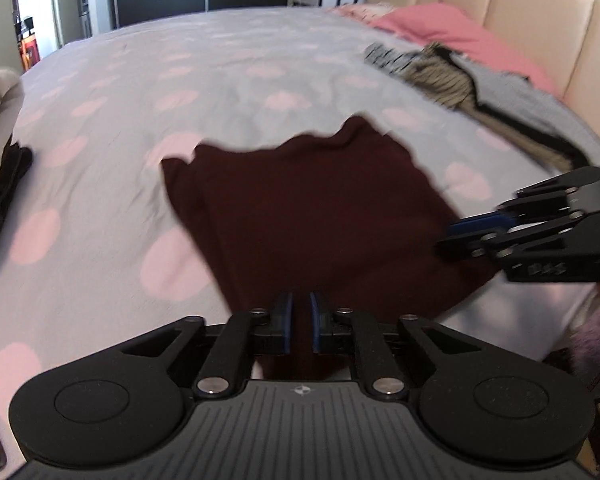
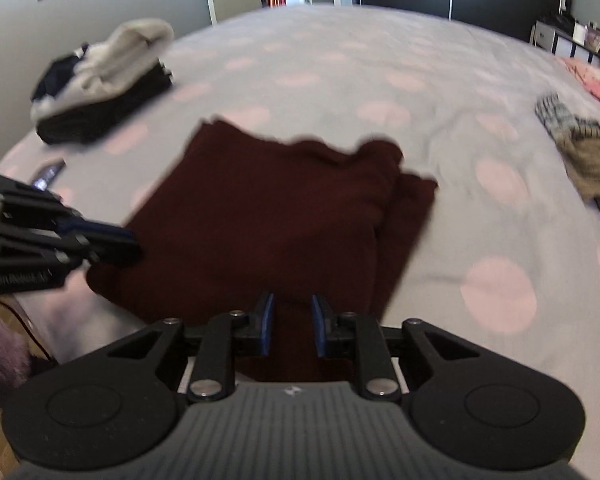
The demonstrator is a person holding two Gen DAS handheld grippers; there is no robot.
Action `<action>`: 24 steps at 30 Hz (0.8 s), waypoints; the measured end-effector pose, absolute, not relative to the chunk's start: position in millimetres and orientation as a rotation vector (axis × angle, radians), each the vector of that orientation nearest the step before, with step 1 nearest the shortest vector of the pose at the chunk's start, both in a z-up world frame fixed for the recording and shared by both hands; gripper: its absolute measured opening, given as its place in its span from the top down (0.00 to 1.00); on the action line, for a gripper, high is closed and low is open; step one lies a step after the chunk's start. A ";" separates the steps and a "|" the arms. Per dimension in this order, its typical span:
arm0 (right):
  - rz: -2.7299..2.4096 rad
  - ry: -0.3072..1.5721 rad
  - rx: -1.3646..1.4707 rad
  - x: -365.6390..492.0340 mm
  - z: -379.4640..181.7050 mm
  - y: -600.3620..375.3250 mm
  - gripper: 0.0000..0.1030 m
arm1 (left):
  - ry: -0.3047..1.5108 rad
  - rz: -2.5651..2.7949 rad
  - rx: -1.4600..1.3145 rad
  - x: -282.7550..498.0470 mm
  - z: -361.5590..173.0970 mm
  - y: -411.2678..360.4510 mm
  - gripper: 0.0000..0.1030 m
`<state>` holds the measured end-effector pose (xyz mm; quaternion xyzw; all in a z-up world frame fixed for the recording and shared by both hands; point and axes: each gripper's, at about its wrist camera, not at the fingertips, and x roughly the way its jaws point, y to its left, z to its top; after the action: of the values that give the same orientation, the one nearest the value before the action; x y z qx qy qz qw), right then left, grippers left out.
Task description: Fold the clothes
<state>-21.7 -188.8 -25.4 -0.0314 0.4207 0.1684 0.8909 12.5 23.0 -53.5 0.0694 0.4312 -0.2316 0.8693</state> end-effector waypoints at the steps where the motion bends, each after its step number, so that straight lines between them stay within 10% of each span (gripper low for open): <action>1: 0.347 0.878 -0.056 -21.3 -28.2 -191.3 0.80 | 0.910 -0.484 0.136 14.5 -57.5 26.7 0.96; 24: 0.297 0.784 0.092 33.2 -8.4 -205.1 0.73 | 0.788 -0.470 0.032 72.0 -37.8 37.3 0.97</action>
<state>33.2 -205.1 -8.4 0.0445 0.3805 0.1440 0.9124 72.0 37.3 -37.8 0.0156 0.3801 -0.2270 0.8965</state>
